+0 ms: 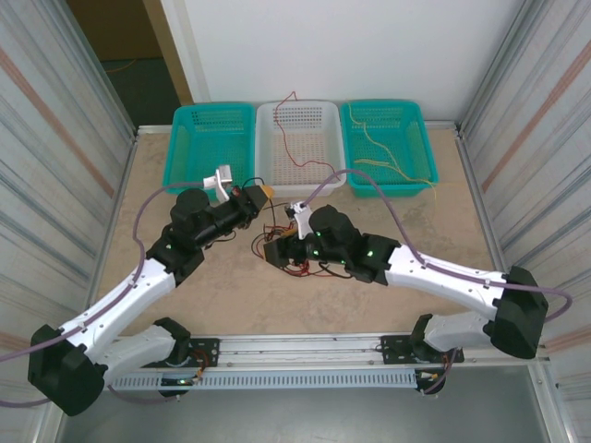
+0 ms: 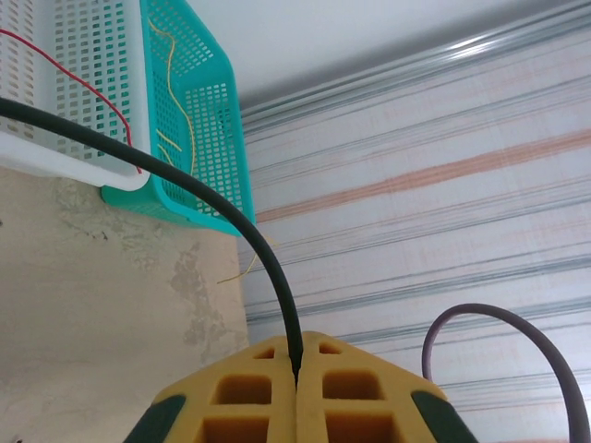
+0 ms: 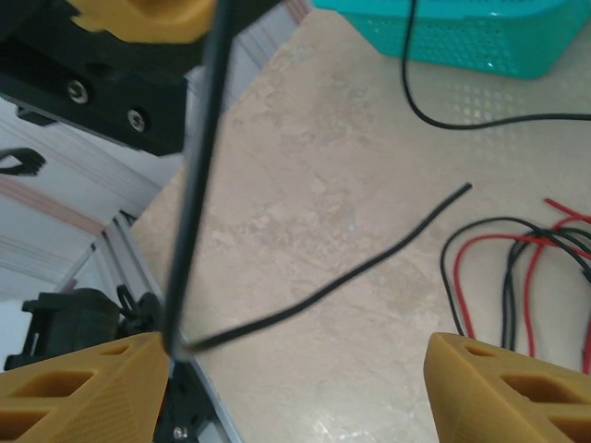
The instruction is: Untangle the cables
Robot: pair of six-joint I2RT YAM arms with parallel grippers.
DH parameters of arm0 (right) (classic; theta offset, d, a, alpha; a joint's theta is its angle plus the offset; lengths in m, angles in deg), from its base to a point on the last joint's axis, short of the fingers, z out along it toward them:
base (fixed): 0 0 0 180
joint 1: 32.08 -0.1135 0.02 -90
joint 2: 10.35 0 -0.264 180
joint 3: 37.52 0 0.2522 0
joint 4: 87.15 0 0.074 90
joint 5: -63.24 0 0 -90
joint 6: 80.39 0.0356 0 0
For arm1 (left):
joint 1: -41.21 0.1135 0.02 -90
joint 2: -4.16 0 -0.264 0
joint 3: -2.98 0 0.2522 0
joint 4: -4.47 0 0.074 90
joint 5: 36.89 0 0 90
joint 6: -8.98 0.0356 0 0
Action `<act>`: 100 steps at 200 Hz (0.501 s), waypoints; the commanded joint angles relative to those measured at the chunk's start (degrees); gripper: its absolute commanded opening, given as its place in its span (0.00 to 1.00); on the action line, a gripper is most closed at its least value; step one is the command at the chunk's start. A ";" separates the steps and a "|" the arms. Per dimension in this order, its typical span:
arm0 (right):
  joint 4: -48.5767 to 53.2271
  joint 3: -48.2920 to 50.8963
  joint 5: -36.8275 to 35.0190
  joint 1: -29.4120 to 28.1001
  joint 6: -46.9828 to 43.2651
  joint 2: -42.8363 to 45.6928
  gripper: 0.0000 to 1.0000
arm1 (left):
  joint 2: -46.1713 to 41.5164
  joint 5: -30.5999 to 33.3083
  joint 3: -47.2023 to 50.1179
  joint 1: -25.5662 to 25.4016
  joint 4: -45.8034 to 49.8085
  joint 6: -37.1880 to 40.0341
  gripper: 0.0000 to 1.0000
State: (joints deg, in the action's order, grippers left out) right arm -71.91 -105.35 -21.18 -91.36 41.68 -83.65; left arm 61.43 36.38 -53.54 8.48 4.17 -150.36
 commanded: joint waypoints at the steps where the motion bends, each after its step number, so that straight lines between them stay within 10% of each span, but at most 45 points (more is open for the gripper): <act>1: -3.80 -2.96 -0.97 -0.25 -2.19 -1.27 0.69 | -1.73 1.26 0.44 -0.14 -3.51 -2.47 0.00; 100: -1.17 -2.41 -2.63 0.12 1.03 -2.55 0.00 | -0.88 -0.29 -1.98 1.33 -3.68 -0.89 0.00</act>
State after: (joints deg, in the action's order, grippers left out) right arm -74.21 -107.56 -22.49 -91.41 41.02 -85.88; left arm 60.82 36.69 -53.48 9.03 2.92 -152.68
